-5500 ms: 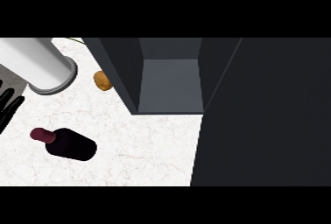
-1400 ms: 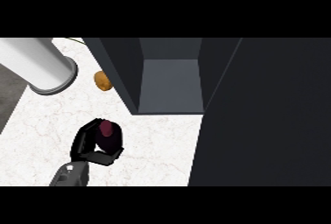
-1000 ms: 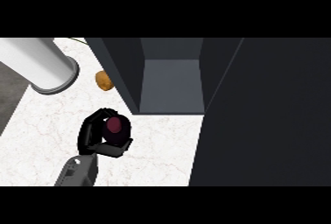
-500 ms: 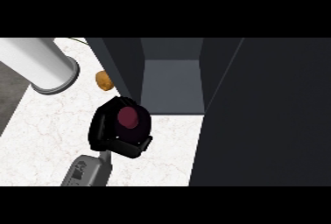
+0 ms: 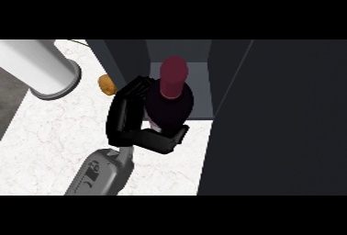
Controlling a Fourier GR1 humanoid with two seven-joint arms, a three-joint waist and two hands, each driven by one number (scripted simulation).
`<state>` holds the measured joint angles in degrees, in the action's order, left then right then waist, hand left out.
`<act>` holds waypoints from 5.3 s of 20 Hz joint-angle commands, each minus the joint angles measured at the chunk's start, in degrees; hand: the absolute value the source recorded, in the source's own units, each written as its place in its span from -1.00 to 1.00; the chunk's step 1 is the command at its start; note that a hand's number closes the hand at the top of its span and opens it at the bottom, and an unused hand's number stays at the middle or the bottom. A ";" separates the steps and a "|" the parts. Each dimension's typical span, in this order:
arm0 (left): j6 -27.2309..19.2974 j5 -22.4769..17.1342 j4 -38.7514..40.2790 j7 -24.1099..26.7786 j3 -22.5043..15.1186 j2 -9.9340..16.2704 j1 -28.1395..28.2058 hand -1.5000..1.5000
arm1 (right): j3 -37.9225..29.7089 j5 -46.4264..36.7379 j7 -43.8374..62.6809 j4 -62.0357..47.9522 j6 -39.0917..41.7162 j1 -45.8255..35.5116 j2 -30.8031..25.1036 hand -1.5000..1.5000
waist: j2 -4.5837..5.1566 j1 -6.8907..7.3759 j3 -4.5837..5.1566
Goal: Pick up the wine, place it into the cabinet and close the cabinet
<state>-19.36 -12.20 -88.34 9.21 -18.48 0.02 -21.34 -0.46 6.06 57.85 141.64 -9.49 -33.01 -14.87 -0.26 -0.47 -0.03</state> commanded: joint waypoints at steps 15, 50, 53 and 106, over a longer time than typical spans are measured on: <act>-9.79 4.21 15.16 -3.67 0.72 0.11 -18.02 1.00 | -0.71 4.77 -1.30 3.53 2.28 3.27 1.67 -1.00 | 0.22 -0.03 0.01; -16.53 -14.78 54.63 24.13 -7.83 -0.02 -26.86 1.00 | -3.46 7.73 -1.09 3.65 4.76 3.24 2.03 -1.00 | 0.65 -2.37 0.06; -10.57 -13.58 59.62 28.95 -1.08 -0.02 -27.61 1.00 | -0.55 4.14 -0.23 -0.16 3.09 -0.62 2.43 -1.00 | 0.56 -0.96 0.10; -1.39 -24.73 83.42 29.91 15.78 -0.01 -39.44 1.00 | 0.81 5.49 -5.52 -3.21 5.43 -1.37 5.86 -1.00 | 2.64 -6.63 0.20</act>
<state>-23.28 -35.24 -4.62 40.71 -4.11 0.23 -60.81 -0.24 10.99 52.98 137.64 -4.27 -35.71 -9.68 2.24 -6.69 0.18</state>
